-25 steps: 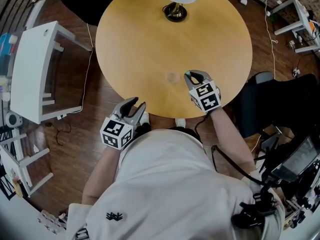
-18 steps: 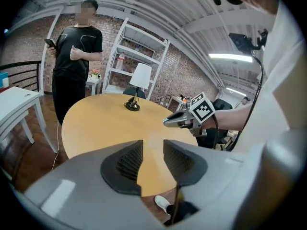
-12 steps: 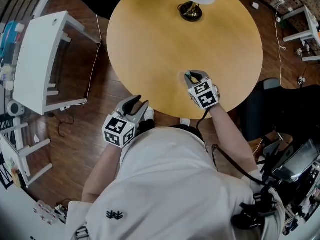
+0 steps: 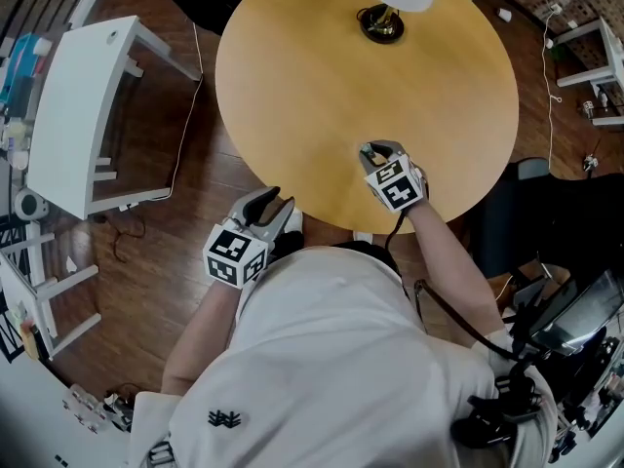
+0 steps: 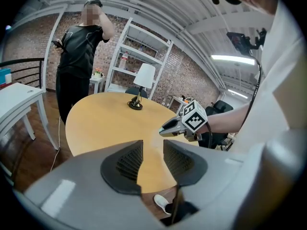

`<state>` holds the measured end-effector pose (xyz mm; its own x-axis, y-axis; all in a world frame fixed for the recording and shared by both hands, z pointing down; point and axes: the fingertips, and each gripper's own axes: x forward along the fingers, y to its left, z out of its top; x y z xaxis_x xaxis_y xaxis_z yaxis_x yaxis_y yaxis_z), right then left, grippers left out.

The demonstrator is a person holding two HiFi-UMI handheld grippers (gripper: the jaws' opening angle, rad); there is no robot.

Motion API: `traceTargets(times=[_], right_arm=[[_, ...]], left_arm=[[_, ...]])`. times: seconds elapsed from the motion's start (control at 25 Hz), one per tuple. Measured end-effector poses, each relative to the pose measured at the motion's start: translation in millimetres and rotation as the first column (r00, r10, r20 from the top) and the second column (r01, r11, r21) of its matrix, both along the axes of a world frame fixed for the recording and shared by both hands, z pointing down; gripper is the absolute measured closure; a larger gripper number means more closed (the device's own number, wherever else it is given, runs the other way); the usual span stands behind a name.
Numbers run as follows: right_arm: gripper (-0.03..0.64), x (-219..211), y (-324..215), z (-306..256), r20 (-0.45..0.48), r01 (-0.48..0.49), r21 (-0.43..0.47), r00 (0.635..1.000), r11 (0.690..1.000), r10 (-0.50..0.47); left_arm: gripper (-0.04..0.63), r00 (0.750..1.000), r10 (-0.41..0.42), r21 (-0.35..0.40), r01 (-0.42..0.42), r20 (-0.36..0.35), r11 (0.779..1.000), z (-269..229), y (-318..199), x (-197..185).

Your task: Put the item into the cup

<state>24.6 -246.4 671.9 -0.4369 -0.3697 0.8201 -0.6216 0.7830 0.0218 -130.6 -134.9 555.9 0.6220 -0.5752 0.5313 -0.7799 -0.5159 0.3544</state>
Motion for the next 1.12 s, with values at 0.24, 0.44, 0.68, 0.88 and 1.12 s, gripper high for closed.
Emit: traceTargets(times=[0.24, 0.44, 0.68, 0.88, 1.12], right_arm=[[0.502, 2, 0, -7, -0.009, 0.008, 0.005, 1.0, 1.0, -0.008], [0.48, -15, -8, -3, -0.015, 0.015, -0.005, 1.0, 1.0, -0.015], [0.479, 0, -1, -12, 0.019, 0.005, 0.024, 1.0, 1.0, -0.006], [0.481, 7, 1, -20, 0.047, -0.013, 0.051, 0.999, 0.999, 0.01], [0.482, 5, 12, -32, 0.11, -0.033, 0.048, 0.994, 0.998, 0.028]], left_arm=[[0.482, 1.0, -0.002, -0.001, 0.002, -0.001, 1.0, -6, -1, -1], [0.482, 1.0, 0.005, -0.012, -0.006, -0.009, 1.0, -1, -14, -17], [0.482, 1.0, 0.014, 0.0, -0.014, 0.004, 1.0, -3, -7, 2], [0.482, 1.0, 0.027, 0.008, -0.027, 0.015, 1.0, 1, -6, 11], [0.482, 0.999, 0.029, 0.01, -0.029, 0.02, 1.0, 6, -8, 13]])
